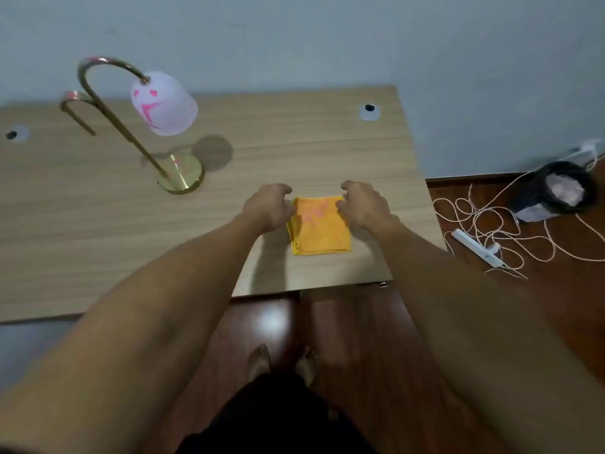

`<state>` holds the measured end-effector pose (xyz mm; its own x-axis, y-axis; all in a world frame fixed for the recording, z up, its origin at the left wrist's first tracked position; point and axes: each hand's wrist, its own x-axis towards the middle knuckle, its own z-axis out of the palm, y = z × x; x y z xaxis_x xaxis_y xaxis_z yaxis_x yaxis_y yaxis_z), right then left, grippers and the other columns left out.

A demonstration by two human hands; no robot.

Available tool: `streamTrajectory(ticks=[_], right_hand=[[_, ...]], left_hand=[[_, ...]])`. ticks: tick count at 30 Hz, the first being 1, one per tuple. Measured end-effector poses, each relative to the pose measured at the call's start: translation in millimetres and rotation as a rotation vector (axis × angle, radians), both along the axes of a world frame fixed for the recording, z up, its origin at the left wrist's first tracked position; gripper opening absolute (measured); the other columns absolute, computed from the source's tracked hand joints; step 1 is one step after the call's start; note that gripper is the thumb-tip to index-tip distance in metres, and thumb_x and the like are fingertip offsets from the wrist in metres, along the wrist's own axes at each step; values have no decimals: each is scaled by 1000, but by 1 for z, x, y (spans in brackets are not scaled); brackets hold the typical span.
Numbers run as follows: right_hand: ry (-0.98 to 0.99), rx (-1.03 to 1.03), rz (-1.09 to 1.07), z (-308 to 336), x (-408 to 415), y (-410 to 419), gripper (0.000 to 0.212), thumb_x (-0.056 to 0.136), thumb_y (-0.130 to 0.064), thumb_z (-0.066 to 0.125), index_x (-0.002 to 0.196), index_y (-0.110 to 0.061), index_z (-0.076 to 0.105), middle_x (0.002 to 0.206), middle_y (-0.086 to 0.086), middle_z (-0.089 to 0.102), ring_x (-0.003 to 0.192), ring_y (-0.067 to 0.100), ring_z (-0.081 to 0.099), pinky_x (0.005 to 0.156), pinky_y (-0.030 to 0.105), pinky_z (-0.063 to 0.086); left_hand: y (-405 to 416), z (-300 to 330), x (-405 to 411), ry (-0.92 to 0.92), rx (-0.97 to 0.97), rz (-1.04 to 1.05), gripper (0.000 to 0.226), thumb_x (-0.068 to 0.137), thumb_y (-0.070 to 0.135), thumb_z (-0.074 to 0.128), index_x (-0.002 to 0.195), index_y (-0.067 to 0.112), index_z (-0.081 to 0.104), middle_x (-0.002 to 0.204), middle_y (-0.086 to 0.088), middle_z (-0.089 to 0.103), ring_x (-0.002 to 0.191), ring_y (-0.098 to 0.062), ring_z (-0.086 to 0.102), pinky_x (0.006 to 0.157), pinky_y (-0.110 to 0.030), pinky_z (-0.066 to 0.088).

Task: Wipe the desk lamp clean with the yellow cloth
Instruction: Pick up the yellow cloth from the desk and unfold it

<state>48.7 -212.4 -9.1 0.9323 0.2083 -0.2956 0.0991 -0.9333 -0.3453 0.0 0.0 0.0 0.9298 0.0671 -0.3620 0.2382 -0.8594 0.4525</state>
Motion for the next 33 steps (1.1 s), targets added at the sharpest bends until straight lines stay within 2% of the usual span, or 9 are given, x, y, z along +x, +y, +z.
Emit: streamTrajectory(ticks=[3,10,14,17,22,25,27,29,33], right_hand=[[31,-19,24,-19,0,-6,22,94,-24,57,112,-11,56,117,14,63,109,38,61,75,36,42],[151,172,-224,-57,4,-2,51,88,-19,72,128,0,47,125,22,58,115,39,58,87,42,50],[246,297,-414,-66,7,-1,32,76,-8,79,103,-6,62,109,16,68,101,32,64,77,34,49],[279,419,-383,-64,8,4,23,72,4,71,72,-16,60,76,3,62,75,23,58,60,23,42],[460,634,-211,-35,5,15,32,76,14,61,75,-18,62,72,9,57,61,16,49,54,25,37],[496,655,-179,-17,7,22,31,75,12,62,75,-20,62,74,9,59,65,18,53,57,28,38],[510,722,-218,-2,9,28,31,75,13,60,76,-18,63,75,11,61,70,21,55,58,29,41],[547,837,-276,14,11,33,28,75,16,57,84,-9,66,83,19,63,78,28,59,65,32,48],[531,979,-341,54,16,42,32,76,16,51,94,-6,66,89,19,62,80,29,60,66,33,54]], left_hand=[[-6,-13,1,57,-1,19,53,90,32,62,142,20,56,143,-11,59,132,-33,55,106,-43,47],[-17,-45,-5,105,10,31,51,88,35,68,137,25,57,137,-11,61,125,-36,57,98,-45,51],[-20,-55,-7,56,10,89,48,88,34,70,134,25,59,132,-10,62,121,-36,59,95,-47,52],[-20,-57,-8,59,1,123,57,87,32,71,141,26,52,135,-9,60,123,-35,58,95,-46,50],[-15,-49,-5,73,-128,151,85,81,21,72,155,30,31,144,-17,42,131,-41,49,106,-48,46],[-4,-41,-2,38,-176,156,65,73,22,65,138,22,59,143,-22,43,137,-40,43,112,-39,39],[5,-29,1,39,-228,167,42,64,28,62,101,14,75,113,-16,63,119,-34,57,94,-36,47],[13,-5,0,54,-400,249,14,67,19,69,79,13,70,81,-4,60,84,-23,57,68,-31,43],[32,49,-5,97,-625,288,20,73,3,72,89,15,72,80,0,60,74,-12,49,63,-20,39]])
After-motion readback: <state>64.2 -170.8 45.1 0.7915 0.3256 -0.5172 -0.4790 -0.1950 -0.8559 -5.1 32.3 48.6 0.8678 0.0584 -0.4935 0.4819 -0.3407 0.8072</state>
